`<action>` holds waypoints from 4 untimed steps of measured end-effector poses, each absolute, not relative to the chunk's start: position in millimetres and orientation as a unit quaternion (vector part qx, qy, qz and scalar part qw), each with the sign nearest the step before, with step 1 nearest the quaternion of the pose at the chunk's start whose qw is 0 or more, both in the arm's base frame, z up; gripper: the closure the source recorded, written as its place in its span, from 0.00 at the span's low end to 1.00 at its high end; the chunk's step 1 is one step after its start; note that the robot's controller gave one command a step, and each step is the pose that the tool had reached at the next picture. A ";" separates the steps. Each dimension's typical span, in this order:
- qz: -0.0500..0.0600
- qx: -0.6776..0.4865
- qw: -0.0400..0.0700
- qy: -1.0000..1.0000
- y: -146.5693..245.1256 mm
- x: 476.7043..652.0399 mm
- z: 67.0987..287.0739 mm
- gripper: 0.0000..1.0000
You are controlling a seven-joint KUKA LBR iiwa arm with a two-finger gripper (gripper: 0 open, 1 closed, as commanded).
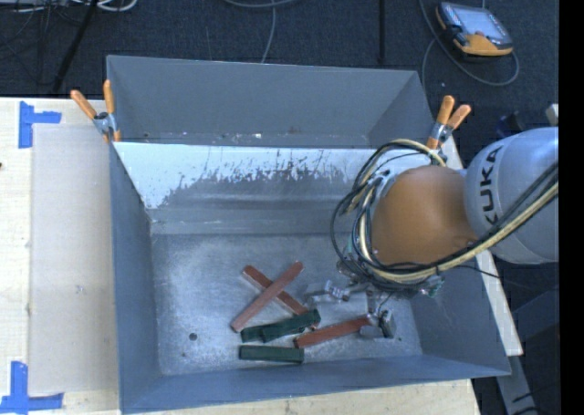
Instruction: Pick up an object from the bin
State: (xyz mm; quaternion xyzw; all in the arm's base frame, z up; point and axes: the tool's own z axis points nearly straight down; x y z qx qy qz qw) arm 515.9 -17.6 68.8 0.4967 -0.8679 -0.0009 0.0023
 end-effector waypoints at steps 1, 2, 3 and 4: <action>-0.001 0.496 0.002 -0.868 -17.4 515.7 68.9 0.00; 0.002 0.495 -0.003 -0.869 -18.0 518.7 71.2 1.00; 0.001 0.494 -0.003 -0.870 -16.9 520.2 134.7 1.00; 0.001 0.492 -0.002 -0.870 -15.9 521.5 179.5 1.00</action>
Offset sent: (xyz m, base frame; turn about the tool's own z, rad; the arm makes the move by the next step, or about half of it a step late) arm 0.0000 0.0000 0.0000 0.0000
